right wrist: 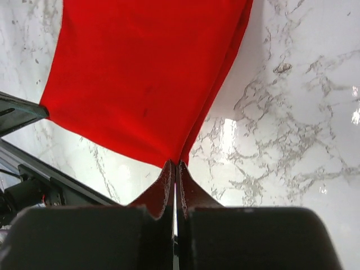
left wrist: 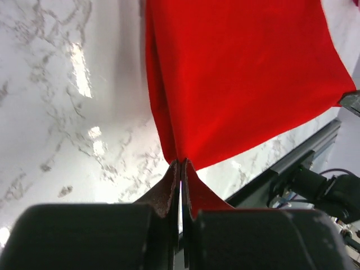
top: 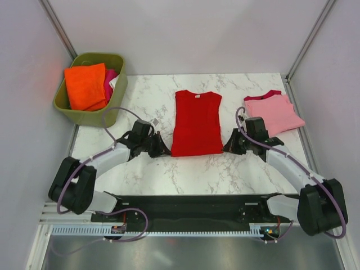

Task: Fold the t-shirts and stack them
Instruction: Fold the tshirt

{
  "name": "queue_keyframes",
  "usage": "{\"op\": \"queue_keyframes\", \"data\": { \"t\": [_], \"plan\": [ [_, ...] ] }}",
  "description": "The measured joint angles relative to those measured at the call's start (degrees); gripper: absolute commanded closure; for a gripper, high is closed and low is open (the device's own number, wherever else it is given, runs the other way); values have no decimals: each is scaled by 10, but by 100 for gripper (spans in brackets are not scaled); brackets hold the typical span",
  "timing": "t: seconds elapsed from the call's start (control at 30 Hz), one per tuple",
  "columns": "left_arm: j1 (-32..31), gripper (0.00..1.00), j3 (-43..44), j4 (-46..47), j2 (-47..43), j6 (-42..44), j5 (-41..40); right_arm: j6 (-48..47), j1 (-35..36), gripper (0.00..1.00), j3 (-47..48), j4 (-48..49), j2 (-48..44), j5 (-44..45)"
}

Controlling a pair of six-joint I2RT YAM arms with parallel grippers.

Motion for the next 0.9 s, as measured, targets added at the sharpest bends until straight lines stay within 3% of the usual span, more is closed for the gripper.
{"op": "queue_keyframes", "data": {
  "t": [0.17, 0.37, 0.9],
  "plan": [
    [-1, 98, 5, -49, -76, 0, 11, -6, 0, 100, 11, -54, -54, 0],
    [3, 98, 95, -111, -86, 2, 20, -17, -2, 100, 101, -100, -33, 13],
    [64, 98, 359, -155, 137, 8, 38, -28, -59, 100, 362, -112, 239, 26]
  ]
}}
